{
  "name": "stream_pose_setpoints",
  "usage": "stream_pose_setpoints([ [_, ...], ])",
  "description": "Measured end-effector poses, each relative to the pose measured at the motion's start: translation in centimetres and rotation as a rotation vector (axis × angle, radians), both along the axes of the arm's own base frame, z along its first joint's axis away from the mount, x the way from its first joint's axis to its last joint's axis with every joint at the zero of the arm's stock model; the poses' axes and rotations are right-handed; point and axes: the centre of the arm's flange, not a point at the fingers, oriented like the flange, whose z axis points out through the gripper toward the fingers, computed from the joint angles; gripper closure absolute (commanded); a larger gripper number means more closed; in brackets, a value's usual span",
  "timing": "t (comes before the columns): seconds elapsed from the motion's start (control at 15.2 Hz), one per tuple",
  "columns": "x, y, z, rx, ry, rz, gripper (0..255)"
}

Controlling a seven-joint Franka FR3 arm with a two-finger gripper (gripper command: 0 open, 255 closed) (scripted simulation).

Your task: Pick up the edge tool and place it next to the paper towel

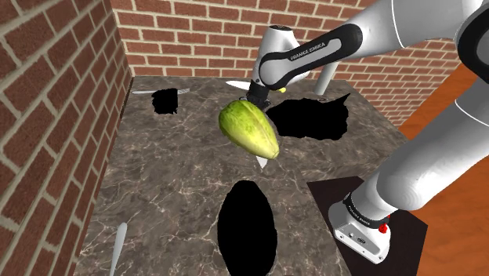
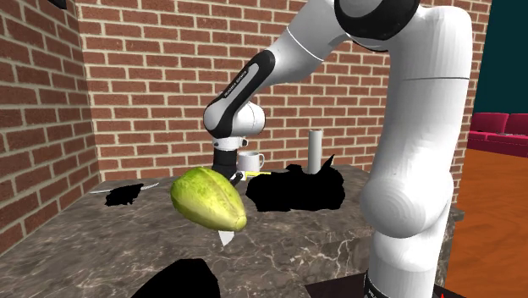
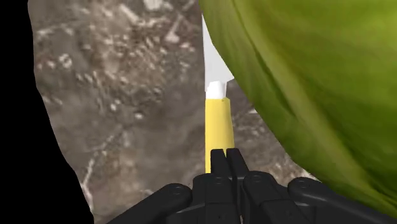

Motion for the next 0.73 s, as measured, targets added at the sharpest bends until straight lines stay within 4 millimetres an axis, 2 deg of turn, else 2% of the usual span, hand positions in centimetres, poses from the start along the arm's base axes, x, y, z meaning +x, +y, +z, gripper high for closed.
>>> stream_pose_setpoints([
  [0.07, -0.2, -0.2, -0.2, 0.001, -0.001, 0.002, 255],
  [0.13, -0.1, -0.2, 0.0, 0.001, -0.004, 0.002, 0],
  [0.26, 0.5, -0.2, 0.3, -0.010, 0.006, 0.001, 0],
  [0.53, 5.2, -0.1, 2.6, -0.098, 0.082, -0.013, 0],
  [0.73, 6.3, -0.4, 1.8, -0.121, 0.101, -0.018, 0],
])
